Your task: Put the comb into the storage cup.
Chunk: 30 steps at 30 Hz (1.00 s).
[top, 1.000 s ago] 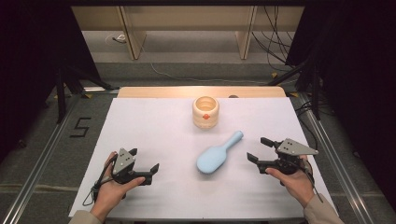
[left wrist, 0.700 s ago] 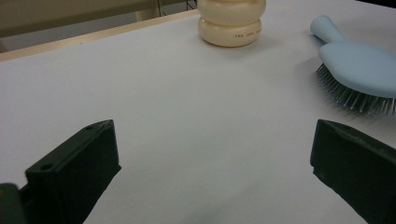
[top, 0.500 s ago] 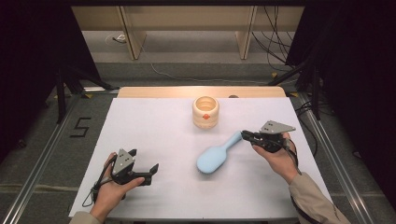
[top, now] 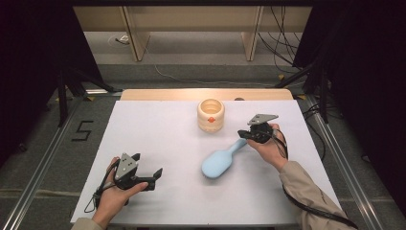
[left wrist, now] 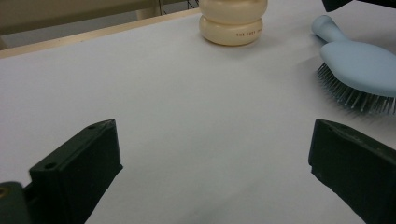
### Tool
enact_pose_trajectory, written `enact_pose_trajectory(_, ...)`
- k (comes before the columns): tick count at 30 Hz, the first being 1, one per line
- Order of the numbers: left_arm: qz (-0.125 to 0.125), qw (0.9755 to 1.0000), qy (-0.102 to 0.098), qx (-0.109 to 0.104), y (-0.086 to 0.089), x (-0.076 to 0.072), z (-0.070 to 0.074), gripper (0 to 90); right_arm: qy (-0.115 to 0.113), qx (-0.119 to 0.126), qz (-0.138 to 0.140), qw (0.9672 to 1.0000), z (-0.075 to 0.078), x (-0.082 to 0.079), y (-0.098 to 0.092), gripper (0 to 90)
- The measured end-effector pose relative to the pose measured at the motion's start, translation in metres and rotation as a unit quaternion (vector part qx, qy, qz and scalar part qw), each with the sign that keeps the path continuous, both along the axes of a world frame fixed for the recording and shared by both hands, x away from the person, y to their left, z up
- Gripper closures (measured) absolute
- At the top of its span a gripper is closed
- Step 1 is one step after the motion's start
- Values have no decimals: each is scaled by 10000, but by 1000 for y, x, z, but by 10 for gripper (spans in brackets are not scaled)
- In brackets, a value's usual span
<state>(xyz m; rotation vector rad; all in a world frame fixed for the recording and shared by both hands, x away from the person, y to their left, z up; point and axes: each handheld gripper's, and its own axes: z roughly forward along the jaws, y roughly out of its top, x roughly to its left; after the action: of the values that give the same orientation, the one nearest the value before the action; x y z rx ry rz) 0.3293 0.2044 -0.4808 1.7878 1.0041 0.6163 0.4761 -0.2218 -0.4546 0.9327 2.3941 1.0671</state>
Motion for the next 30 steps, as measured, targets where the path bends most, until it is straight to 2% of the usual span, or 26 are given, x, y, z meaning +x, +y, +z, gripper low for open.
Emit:
enact_pose_trajectory(3, 0, 10000, 5, -10, 0, 0, 0, 20, 95, -130, -27, 9999, -4, 12, 6, 900)
enact_pose_trajectory(5, -5, 10000, 9, -18, 0, 0, -1, 20, 120, -149, -16, 9998, -5, 13, 7, 900)
enact_pose_trajectory(7, -5, 10000, 10, -20, 0, 0, 0, 22, 283, -196, -22, 9994, -8, 19, 12, 900)
enact_pose_trajectory(11, -14, 10000, 14, -18, 0, 0, 0, 22, 382, -296, -11, 9988, -10, 24, 16, 900)
enact_pose_trajectory(24, -27, 10000, 11, -12, -1, 0, -1, 24, 535, -532, -100, 9971, -14, 28, 18, 900)
enact_pose_trajectory(30, -24, 10000, 12, -8, -1, 0, -1, 25, 652, -559, -139, 9962, -16, 28, 18, 900)
